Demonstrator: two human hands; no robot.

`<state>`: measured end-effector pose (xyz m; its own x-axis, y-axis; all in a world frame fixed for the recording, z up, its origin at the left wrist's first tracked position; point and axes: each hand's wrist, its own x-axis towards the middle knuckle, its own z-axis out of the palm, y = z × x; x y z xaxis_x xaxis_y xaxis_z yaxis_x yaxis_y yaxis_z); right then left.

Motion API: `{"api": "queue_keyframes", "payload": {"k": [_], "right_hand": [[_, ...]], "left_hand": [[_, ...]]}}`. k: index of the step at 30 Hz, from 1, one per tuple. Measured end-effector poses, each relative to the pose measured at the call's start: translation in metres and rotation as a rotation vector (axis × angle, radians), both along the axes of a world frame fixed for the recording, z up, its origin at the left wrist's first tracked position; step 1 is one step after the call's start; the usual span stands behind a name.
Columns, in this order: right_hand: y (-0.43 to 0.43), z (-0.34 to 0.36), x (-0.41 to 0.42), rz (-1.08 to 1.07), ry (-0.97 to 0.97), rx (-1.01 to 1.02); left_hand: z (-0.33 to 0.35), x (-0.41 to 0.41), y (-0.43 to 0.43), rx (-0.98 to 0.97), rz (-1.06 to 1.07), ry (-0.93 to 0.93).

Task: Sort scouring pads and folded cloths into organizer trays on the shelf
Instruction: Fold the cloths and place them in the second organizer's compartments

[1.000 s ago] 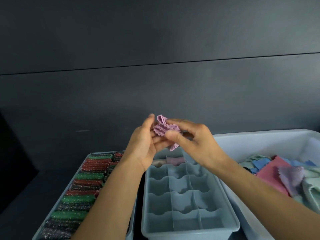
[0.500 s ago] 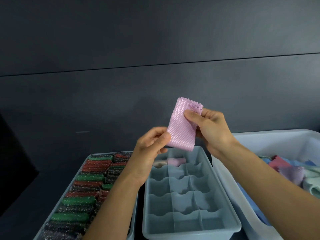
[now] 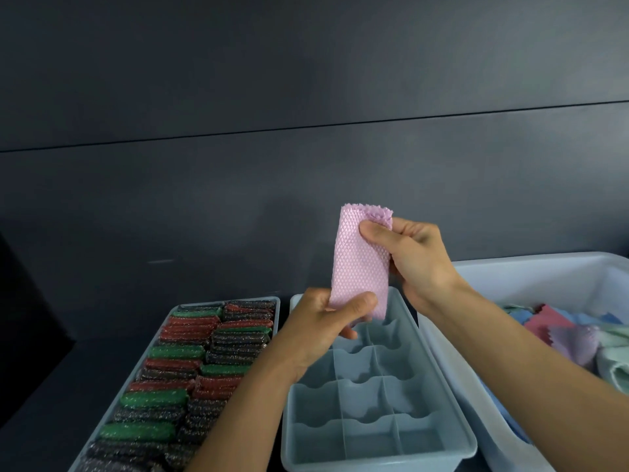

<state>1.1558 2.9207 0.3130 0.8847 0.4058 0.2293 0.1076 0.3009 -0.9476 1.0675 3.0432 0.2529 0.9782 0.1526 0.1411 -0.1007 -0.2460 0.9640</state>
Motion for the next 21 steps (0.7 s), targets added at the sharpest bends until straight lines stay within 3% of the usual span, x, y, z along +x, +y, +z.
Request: {"api": "queue_keyframes", "payload": {"k": [4,9,15,21], "right_hand": [[-0.005,0.001,0.002,0.001,-0.021,0.004],[-0.006,0.0,0.0,0.104,-0.024,-0.039],[-0.013,-0.01,-0.001,0.235,-0.051,-0.227],[-0.012,-0.022,0.001,0.224,-0.025,-0.033]], "left_hand": [[0.004,0.002,0.006,-0.261,0.179,-0.205],[0.027,0.008,-0.003,-0.214,0.159,-0.117],[0.026,0.014,-0.01,-0.262,0.33,-0.259],[0.026,0.011,-0.011,-0.286,0.293,-0.226]]}}
